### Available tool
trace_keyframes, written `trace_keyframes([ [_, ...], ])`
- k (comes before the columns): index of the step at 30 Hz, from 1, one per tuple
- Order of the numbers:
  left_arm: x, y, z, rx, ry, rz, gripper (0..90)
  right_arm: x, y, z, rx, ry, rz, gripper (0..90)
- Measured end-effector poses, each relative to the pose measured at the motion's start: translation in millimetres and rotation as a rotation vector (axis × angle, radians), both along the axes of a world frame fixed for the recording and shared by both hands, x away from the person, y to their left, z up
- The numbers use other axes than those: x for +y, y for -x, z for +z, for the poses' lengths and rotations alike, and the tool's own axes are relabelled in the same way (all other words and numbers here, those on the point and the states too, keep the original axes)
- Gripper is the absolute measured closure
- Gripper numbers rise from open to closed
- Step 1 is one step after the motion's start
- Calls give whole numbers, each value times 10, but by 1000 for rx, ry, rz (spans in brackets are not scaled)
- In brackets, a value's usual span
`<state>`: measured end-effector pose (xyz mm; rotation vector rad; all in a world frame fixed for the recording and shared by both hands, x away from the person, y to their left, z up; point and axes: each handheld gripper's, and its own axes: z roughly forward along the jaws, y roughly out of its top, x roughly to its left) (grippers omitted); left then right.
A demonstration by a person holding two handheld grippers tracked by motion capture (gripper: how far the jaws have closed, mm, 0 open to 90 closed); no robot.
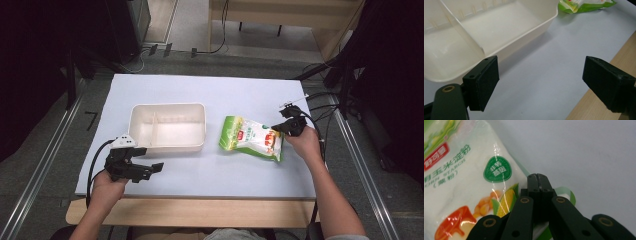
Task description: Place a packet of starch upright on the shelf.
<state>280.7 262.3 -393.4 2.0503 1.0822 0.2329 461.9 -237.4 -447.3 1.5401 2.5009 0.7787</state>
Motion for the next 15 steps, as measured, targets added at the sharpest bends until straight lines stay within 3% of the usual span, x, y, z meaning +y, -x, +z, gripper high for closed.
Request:
trace_keyframes([
  [5,-8,0,4,-1,-5,-2,147,-75,316,11,-3,16,8,900],
  [6,-8,0,4,-1,-5,-2,146,-75,316,11,-3,16,8,900],
  [7,-9,-3,7,-1,-5,-3,147,-101,426,18,6,0,3,900],
  [15,-59,-26,10,-3,-11,-14,147,-124,771,23,21,-51,-6,900],
])
